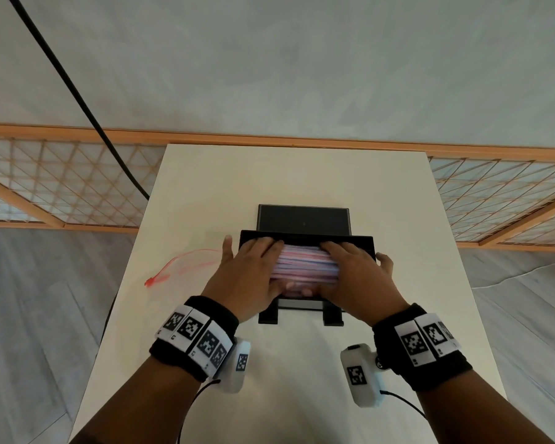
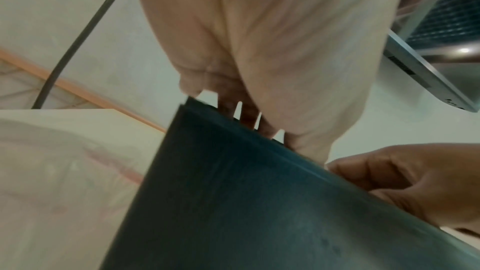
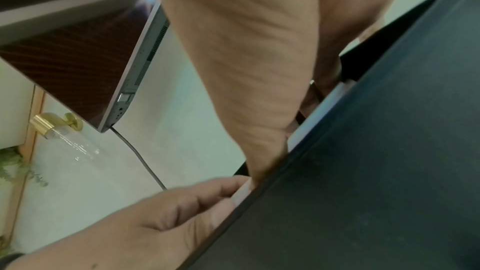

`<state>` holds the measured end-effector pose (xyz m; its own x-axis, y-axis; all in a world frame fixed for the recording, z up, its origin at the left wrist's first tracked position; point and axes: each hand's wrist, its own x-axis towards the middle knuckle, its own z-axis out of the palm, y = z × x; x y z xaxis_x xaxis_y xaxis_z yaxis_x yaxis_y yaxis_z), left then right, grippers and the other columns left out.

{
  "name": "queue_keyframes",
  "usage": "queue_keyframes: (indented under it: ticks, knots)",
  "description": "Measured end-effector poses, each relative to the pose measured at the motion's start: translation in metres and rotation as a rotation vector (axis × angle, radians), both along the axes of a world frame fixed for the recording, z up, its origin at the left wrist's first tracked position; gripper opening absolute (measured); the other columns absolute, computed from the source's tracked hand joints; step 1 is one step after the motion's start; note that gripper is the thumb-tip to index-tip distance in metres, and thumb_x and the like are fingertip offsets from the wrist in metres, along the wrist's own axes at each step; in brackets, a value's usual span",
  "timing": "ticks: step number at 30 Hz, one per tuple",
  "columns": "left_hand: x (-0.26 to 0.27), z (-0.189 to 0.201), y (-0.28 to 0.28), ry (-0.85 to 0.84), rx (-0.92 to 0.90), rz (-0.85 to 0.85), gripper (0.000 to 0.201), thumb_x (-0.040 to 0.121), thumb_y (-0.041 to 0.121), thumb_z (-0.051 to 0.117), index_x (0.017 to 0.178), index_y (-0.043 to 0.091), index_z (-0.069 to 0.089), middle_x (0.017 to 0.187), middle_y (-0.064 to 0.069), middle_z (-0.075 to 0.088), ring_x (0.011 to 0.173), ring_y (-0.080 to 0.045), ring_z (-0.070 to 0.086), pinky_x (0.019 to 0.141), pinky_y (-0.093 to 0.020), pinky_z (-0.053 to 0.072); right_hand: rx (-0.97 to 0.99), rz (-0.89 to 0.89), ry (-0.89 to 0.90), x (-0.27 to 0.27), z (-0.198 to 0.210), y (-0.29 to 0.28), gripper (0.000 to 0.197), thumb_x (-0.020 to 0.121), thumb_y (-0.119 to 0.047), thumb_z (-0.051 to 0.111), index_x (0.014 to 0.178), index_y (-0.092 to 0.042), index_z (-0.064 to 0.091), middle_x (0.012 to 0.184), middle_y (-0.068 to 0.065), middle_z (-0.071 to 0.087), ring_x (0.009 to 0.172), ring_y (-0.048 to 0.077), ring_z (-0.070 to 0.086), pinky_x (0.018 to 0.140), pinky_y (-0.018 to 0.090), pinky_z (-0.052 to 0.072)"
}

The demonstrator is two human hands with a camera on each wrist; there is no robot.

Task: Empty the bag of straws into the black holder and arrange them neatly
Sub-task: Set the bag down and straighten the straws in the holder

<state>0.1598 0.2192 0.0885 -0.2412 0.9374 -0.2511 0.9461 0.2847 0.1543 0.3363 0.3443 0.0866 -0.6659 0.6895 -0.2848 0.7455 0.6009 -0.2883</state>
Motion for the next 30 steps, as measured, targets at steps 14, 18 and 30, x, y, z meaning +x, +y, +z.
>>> queue_keyframes:
  ticks: [14, 18, 30]
  knots:
    - [-0.003, 0.008, 0.004, -0.010, -0.016, 0.000, 0.051, 0.102, 0.050, 0.024, 0.143, 0.025, 0.041, 0.146, 0.007, 0.047, 0.132, -0.019, 0.047, 0.117, -0.048, 0.026, -0.014, 0.046, -0.016, -0.003, 0.011, 0.006, 0.053, 0.096, -0.066, 0.042, 0.137, -0.032, 0.051, 0.133, -0.012, 0.055, 0.125, 0.012, 0.054, 0.117, 0.049, 0.008]
    - [0.007, -0.006, 0.009, 0.067, -0.133, 0.031, 0.063, 0.101, 0.053, 0.016, 0.153, 0.021, 0.029, 0.149, 0.001, 0.040, 0.134, -0.026, 0.042, 0.117, -0.057, 0.018, 0.107, 0.058, -0.111, -0.009, -0.005, -0.002, 0.087, 0.082, -0.078, 0.004, 0.133, -0.030, 0.056, 0.127, -0.007, 0.059, 0.117, 0.019, 0.060, 0.112, 0.054, 0.008]
    - [0.003, -0.006, 0.009, 0.074, -0.077, -0.002, 0.067, 0.093, 0.064, 0.008, 0.129, 0.024, 0.048, 0.127, 0.002, 0.061, 0.117, -0.023, 0.058, 0.109, -0.052, 0.032, 0.074, 0.024, -0.152, -0.013, -0.006, -0.004, 0.061, 0.095, -0.069, 0.020, 0.117, -0.023, 0.054, 0.125, -0.005, 0.068, 0.121, 0.019, 0.060, 0.114, 0.056, 0.003]
